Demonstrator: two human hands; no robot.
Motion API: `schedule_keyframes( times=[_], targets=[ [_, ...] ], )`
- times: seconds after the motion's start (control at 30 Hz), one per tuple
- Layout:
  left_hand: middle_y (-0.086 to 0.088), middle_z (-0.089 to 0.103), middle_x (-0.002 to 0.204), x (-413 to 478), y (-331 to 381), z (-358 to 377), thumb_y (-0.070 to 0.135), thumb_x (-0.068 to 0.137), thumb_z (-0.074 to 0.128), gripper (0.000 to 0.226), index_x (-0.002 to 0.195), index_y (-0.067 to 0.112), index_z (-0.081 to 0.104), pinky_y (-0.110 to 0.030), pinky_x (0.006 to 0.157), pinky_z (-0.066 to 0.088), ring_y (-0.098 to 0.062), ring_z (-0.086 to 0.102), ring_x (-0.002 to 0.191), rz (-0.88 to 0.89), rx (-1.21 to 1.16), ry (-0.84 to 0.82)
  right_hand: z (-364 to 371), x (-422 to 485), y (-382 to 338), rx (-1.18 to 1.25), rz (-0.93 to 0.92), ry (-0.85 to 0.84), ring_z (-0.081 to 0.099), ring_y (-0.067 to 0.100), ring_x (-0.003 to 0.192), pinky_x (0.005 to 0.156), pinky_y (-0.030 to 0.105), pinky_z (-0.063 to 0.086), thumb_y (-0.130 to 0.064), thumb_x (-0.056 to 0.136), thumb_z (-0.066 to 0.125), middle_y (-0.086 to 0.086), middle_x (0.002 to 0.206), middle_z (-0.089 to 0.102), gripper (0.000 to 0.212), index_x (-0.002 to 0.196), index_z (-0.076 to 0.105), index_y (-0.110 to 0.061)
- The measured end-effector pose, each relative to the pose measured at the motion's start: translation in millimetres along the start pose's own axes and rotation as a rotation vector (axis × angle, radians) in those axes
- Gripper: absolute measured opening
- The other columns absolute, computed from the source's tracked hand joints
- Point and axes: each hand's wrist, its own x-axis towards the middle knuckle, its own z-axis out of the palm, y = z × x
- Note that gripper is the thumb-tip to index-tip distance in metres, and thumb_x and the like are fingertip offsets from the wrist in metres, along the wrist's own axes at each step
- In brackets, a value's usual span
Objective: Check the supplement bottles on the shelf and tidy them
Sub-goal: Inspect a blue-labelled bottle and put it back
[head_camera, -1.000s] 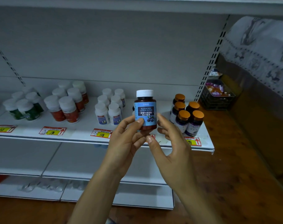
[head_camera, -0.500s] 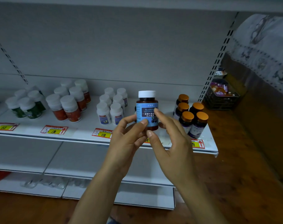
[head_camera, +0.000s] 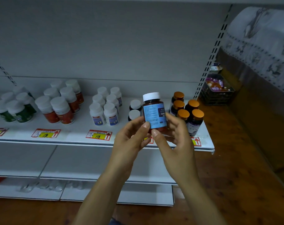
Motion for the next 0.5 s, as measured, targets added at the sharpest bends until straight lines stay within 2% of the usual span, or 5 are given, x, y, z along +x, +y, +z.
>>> schedule_keyframes(
  times=[0.07, 0.17, 0.3, 0.43, 0.5],
  targets=[
    [-0.003, 0.072, 0.109, -0.9, 0.5, 0.2, 0.026, 0.084, 0.06, 0.037, 0.119, 0.018, 0.064, -0.027, 0.084, 0.056, -0.016, 0.068, 0.101, -0.015, -0.01, -0.033, -0.4, 0.3, 0.5, 0.028, 0.006, -0.013, 0.058, -0.008, 0.106, 0.084, 0.009, 0.046, -0.036, 0.082, 0.064, -0.039, 0.111, 0.057, 0.042, 0.119, 0.045, -0.046],
    [-0.006, 0.071, 0.112, -1.9, 0.7, -0.9, 0.025, 0.082, 0.059, 0.041, 0.122, 0.017, 0.061, -0.026, 0.08, 0.057, -0.017, 0.07, 0.097, -0.053, -0.107, -0.066, -0.9, -0.2, -0.4, 0.008, -0.008, -0.01, 0.057, -0.01, 0.106, 0.083, 0.006, 0.044, -0.04, 0.08, 0.063, -0.039, 0.11, 0.057, 0.042, 0.117, 0.045, -0.046],
    [-0.009, 0.071, 0.11, -3.4, 1.8, -1.2, 0.023, 0.079, 0.06, 0.04, 0.119, 0.016, 0.061, -0.027, 0.076, 0.057, -0.019, 0.071, 0.094, -0.059, -0.172, -0.078, -1.1, -0.4, -2.8, -0.125, -0.053, -0.032, 0.049, -0.008, 0.117, 0.089, 0.005, 0.041, -0.043, 0.089, 0.057, -0.027, 0.131, 0.049, 0.054, 0.135, 0.03, -0.055],
    [-0.005, 0.072, 0.101, -3.4, 1.8, -1.5, 0.024, 0.079, 0.06, 0.038, 0.117, 0.018, 0.062, -0.025, 0.069, 0.056, -0.01, 0.07, 0.075, -0.039, -0.16, -0.073, 0.8, -0.6, -2.2, -0.183, -0.107, -0.046, 0.046, -0.011, 0.117, 0.091, 0.005, 0.04, -0.039, 0.091, 0.053, -0.04, 0.128, 0.038, 0.055, 0.14, 0.032, -0.049],
    [-0.004, 0.071, 0.102, -3.3, 0.1, -1.8, 0.025, 0.079, 0.061, 0.041, 0.119, 0.017, 0.061, -0.024, 0.07, 0.056, -0.009, 0.069, 0.075, -0.04, -0.153, -0.065, 0.5, -2.0, -2.0, -0.182, -0.117, -0.034, 0.049, -0.008, 0.116, 0.09, 0.006, 0.041, -0.037, 0.091, 0.054, -0.037, 0.128, 0.041, 0.054, 0.141, 0.034, -0.045]
  ],
)
